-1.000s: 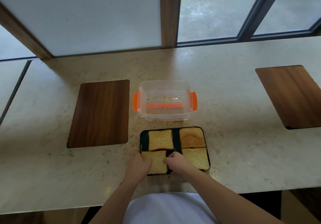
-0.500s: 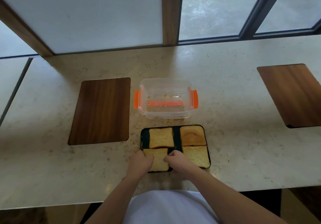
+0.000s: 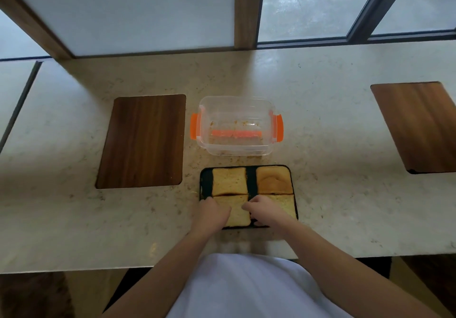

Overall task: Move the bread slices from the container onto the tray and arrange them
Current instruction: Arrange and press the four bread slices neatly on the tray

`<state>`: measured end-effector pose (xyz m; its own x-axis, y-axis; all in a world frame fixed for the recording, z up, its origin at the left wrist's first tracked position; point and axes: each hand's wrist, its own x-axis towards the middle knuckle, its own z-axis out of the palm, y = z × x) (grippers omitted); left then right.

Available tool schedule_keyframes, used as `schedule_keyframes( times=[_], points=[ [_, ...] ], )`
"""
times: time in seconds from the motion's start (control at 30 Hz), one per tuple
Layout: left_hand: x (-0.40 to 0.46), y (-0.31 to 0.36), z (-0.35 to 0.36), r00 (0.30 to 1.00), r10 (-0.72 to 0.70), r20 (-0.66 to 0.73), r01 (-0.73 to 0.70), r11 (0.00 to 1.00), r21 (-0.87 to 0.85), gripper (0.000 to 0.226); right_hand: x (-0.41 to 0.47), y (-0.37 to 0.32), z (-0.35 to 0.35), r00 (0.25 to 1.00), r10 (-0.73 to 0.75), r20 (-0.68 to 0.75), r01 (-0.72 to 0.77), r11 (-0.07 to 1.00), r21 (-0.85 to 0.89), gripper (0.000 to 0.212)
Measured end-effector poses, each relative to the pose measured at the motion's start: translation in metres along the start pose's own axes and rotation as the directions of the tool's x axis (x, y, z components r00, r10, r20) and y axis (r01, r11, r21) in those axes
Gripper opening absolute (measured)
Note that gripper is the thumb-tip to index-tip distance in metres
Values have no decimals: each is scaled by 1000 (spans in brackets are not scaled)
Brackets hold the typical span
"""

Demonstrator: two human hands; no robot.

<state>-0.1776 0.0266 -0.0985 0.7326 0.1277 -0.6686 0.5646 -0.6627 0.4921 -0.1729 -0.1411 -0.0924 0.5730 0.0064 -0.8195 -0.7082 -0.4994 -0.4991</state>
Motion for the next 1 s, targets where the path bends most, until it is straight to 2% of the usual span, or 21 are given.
schedule_keyframes(
  times=[0.07, 0.27, 0.43, 0.47, 0.57, 0.67, 0.73, 0.83, 0.87, 1.0],
  points=[
    [1, -1, 0, 1000, -17, 16, 18, 999, -49, 30, 1, 2, -2, 1000, -5, -6, 5, 1000, 9, 33],
    [12, 0, -12, 1000, 24, 1, -23, 992, -126, 26, 8, 1, -7, 997, -37, -73, 36, 999, -16, 44],
    [24, 11, -18, 1000, 17, 0, -17, 989, -144, 51, 15, -14, -6, 982, -96, -162, 99, 995, 8, 60],
    [25, 14, -18, 1000, 19, 11, -17, 986, -164, 50, 16, -16, -5, 980, -102, -172, 109, 994, 30, 62],
    [28, 17, -16, 999, 33, 27, -28, 985, -172, 18, 17, -20, -3, 977, -108, -184, 125, 989, 83, 66],
    [31, 15, -14, 998, 39, 42, -32, 986, -165, 11, 20, -21, 0, 976, -114, -186, 129, 989, 73, 66],
    [35, 12, -13, 998, 41, 48, -32, 983, -181, 18, 23, -21, 0, 976, -112, -188, 128, 989, 73, 65],
    [39, 11, -11, 999, 24, 37, -16, 980, -200, 57, 24, -21, 0, 976, -104, -190, 121, 989, 81, 63],
    [39, 10, -11, 999, 15, 38, -7, 979, -203, 62, 24, -21, 0, 976, -101, -193, 118, 990, 82, 63],
    [38, 12, -10, 999, -10, 36, 18, 975, -223, 62, 26, -21, 4, 976, -100, -193, 118, 990, 84, 62]
  ],
)
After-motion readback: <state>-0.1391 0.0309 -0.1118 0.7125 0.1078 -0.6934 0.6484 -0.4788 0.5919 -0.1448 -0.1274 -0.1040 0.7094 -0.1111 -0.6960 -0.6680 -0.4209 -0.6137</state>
